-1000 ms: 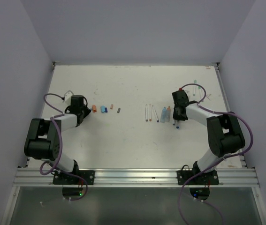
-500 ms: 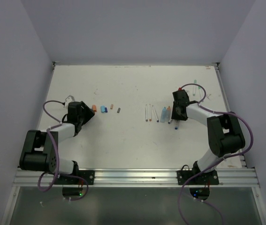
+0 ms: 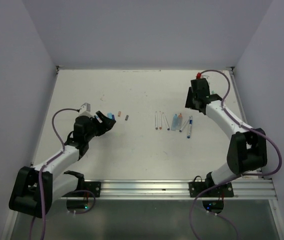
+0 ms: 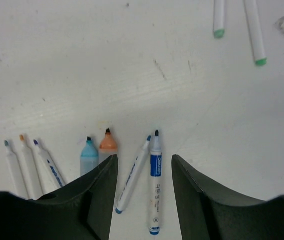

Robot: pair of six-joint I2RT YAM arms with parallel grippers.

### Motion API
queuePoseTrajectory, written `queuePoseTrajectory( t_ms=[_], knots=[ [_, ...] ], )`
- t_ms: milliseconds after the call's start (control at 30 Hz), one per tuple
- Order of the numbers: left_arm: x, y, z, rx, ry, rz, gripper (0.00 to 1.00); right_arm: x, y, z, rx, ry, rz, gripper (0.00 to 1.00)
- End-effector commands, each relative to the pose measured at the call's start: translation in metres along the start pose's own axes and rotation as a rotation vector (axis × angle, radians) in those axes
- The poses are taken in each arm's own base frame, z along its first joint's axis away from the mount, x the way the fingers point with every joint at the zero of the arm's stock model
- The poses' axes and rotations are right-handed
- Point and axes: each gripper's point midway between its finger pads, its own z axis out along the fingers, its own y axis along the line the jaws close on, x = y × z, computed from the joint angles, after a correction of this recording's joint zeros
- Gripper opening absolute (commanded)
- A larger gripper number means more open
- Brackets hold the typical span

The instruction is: Open the pen caps

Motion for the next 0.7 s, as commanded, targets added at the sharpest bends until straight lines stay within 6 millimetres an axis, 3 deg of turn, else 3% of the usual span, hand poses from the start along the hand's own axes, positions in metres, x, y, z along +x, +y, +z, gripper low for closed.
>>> queuePoseTrajectory(
  t_ms=[0, 100, 133, 167, 367, 400, 500, 667],
  knots=[
    [0.001, -0.047, -0.012, 0.213, 0.001, 0.064, 0.72, -0.051, -0.017, -0.003, 0.049, -0.081, 0.032, 0.5],
    [0.009, -0.069, -0.016, 0.304, 0.064, 0.097, 0.73, -0.075, -0.033, 0.01, 0.087, -0.101, 0.091, 0.55],
    [0.011, -0.077, -0.018, 0.339, 0.088, 0.109, 0.73, -0.074, -0.041, 0.024, 0.118, -0.081, 0.098, 0.57],
    [0.011, -0.081, -0.018, 0.352, 0.098, 0.119, 0.73, -0.085, -0.043, 0.025, 0.128, -0.1, 0.108, 0.58],
    [0.002, -0.091, -0.016, 0.361, 0.112, 0.174, 0.73, -0.104, -0.061, 0.069, 0.245, -0.1, 0.133, 0.63],
    [0.002, -0.092, -0.015, 0.361, 0.114, 0.173, 0.73, -0.097, -0.062, 0.084, 0.264, -0.073, 0.119, 0.64],
    [0.003, -0.092, -0.011, 0.363, 0.124, 0.171, 0.73, -0.098, -0.068, 0.104, 0.312, -0.067, 0.115, 0.65],
    [0.012, -0.085, -0.002, 0.347, 0.162, 0.172, 0.73, -0.096, -0.078, 0.128, 0.332, -0.047, 0.131, 0.66]
  ],
)
